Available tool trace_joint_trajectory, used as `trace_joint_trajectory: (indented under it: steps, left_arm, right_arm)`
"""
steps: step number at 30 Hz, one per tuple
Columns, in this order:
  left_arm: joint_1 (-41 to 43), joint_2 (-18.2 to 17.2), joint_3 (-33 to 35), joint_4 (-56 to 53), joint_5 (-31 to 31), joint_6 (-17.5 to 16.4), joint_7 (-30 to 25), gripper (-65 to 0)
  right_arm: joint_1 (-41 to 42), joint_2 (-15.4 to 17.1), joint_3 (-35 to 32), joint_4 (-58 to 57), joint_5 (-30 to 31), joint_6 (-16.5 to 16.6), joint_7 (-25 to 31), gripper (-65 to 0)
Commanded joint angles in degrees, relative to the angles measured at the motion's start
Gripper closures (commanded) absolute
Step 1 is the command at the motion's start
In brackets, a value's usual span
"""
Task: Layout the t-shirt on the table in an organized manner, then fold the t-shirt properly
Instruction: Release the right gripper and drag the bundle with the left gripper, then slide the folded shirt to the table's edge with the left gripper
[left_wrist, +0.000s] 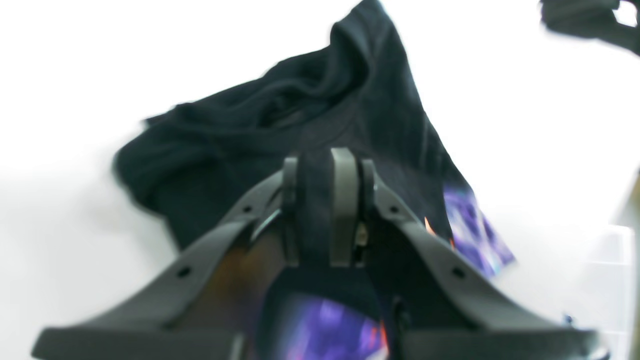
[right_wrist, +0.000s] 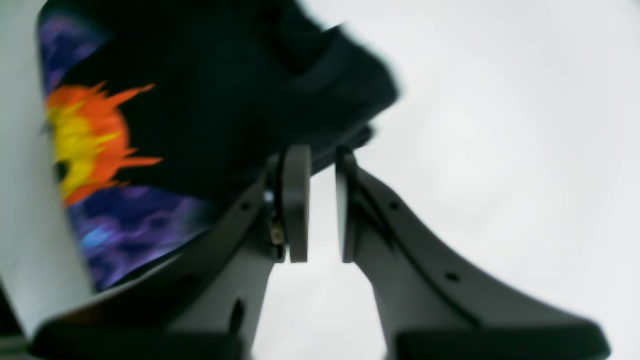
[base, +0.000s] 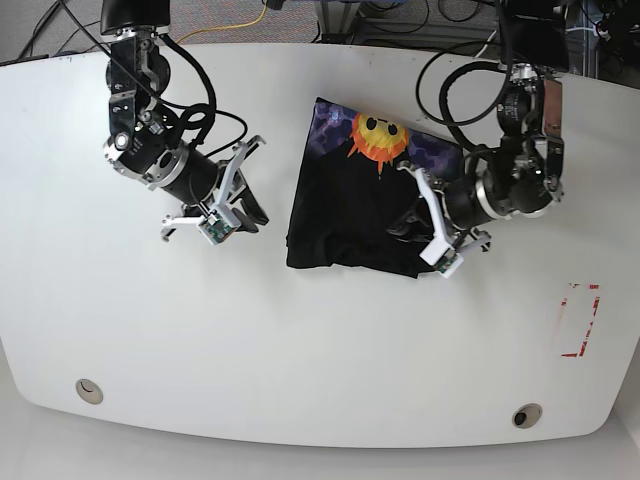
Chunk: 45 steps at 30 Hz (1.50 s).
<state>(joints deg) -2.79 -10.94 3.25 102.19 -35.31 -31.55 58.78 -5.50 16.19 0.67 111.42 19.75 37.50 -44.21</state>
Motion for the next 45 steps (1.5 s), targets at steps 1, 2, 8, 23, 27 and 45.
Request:
trace_joint_trajectory:
  steps: [1, 2, 8, 23, 27, 45]
  left_arm:
    - [-0.95, 2.10, 4.01, 1.24, 3.71, 0.83, -6.43, -7.4]
    - [-0.95, 2.98, 5.68, 1.24, 6.08, 1.35, -8.28, -7.4]
    - [-0.33, 7.47, 17.72, 0.53, 22.52, 7.42, -18.74, -7.1]
    - [0.46, 12.74, 22.47, -25.66, 44.06, 22.01, -38.61, -6.9]
    - [0.46, 12.57, 16.75, -31.55, 44.06, 21.75, -41.42, -6.9]
    - [6.70, 2.90, -8.39, -27.33, 44.41, 6.45, -41.86, -6.9]
  right_arm:
    - [0.79, 2.23, 2.54, 1.33, 0.87, 0.00, 0.12, -9.4]
    - [1.15, 2.76, 3.07, 1.33, 0.96, 0.00, 0.12, -9.4]
    - [1.85, 3.81, 5.71, 1.33, 0.96, 0.00, 0.12, -9.4]
    - [1.85, 4.52, 7.90, 1.16, 0.96, 0.00, 0.12, -9.4]
    - [1.58, 4.52, 7.90, 1.16, 0.96, 0.00, 0.12, -9.4]
    - [1.41, 4.34, 7.90, 1.07, 0.96, 0.00, 0.03, -9.4]
